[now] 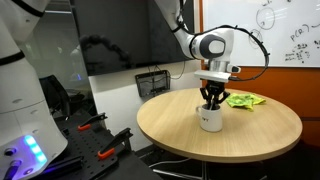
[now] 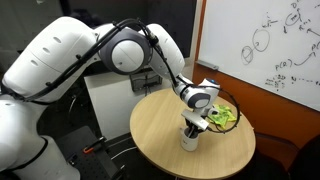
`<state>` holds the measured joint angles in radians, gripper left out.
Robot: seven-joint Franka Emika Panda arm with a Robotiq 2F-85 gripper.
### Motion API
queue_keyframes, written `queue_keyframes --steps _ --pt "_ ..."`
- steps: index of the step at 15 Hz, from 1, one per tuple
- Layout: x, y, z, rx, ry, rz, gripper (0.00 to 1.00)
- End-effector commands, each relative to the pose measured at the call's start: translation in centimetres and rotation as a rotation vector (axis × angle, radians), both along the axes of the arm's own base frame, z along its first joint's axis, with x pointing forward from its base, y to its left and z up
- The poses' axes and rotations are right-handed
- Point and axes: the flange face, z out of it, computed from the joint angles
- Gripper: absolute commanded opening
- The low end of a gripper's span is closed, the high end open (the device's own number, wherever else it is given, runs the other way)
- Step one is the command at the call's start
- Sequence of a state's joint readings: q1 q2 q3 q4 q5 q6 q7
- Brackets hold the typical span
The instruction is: Remove the marker from the cup and put it on the table
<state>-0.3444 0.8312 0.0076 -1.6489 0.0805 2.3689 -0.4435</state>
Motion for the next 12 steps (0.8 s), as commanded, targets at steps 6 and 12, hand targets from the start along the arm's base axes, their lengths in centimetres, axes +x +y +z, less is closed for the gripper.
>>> queue_keyframes --steps 6,12 --pt "-0.7 0.7 7.0 -0.048 0.000 0.017 0.05" --pt "-0.4 3.1 12.6 -0.101 0.122 0.069 0.05"
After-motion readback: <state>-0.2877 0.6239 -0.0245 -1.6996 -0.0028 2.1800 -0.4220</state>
